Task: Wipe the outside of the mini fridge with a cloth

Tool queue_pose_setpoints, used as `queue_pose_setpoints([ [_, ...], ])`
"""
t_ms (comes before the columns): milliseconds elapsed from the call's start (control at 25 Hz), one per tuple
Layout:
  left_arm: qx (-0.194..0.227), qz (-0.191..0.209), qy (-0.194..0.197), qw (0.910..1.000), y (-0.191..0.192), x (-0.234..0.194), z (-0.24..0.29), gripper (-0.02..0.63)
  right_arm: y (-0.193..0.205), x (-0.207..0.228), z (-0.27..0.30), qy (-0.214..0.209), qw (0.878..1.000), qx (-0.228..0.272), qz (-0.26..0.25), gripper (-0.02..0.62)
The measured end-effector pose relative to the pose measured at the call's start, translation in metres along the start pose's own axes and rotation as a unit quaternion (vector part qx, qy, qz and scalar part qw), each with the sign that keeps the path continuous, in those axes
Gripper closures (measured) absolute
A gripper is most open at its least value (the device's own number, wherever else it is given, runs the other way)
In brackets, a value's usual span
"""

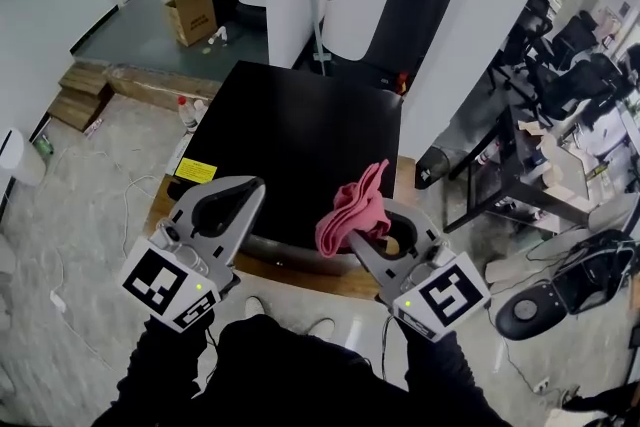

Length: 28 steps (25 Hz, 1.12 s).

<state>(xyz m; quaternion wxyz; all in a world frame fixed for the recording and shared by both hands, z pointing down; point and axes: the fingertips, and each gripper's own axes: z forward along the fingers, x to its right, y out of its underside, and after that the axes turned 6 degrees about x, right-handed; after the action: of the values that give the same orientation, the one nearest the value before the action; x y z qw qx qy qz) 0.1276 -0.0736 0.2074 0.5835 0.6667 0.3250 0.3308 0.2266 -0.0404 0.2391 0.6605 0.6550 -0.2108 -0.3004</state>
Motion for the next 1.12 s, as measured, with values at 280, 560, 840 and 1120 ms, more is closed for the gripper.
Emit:
queue_pose_setpoints([
  [280, 0.019, 0.002, 0.021, 0.9996, -0.017, -0.078, 0.008, 0.6, -0.02, 0.015, 0.069, 0.013, 0.992, -0.082, -0.096, 0.489],
  [560, 0.01, 0.038, 0.011, 0.9992, -0.005, -0.196, 0.005, 0.6, -0.037, 0.037, 0.209, 0.032, 0.972, -0.142, -0.184, 0.489],
  [840, -0.029, 0.03, 0.01, 0.9991, 0.036, -0.284, 0.022, 0.6, 0.022, 0.071, 0.339, 0.023, 0.929, -0.264, -0.258, 0.489],
  [1120, -0.046, -0.005, -0.001, 0.9989, 0.078, -0.324, 0.022, 0.6, 0.082, 0.09, 0.414, -0.004, 0.907, -0.324, -0.27, 0.489],
])
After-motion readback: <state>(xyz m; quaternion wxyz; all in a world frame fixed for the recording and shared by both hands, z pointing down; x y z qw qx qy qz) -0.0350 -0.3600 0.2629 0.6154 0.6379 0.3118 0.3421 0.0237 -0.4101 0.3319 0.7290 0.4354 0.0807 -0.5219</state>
